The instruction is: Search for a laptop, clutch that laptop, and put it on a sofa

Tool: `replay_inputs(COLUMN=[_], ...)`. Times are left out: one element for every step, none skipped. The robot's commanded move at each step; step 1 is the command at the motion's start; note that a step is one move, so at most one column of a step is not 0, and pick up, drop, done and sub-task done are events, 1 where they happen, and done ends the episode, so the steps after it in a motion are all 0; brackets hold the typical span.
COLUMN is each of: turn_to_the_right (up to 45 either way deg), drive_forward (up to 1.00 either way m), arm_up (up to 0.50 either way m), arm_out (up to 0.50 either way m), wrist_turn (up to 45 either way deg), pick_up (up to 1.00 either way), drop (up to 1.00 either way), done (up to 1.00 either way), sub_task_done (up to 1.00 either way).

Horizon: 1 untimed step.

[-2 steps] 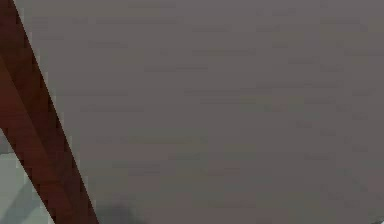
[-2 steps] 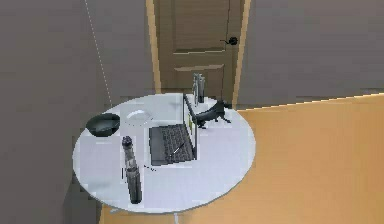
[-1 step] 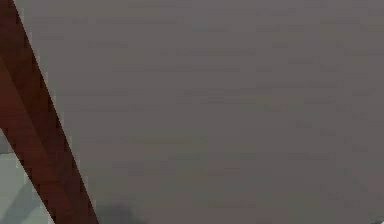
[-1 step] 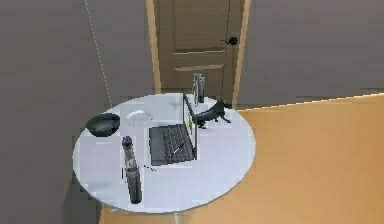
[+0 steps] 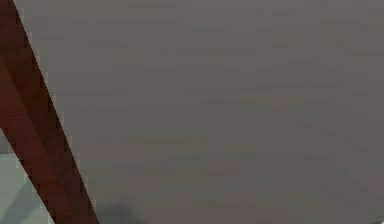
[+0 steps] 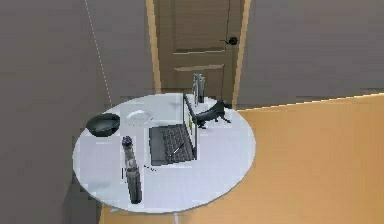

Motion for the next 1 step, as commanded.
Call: replay_inputs(turn_to_the_right=[0.0], drive_forward=[0.0], arm_up=[0.0], arm_out=[0.42], wrist_turn=[0.0], pick_up=[0.0], drop=[0.0], done=[0.0], sub_task_done=[0.0])
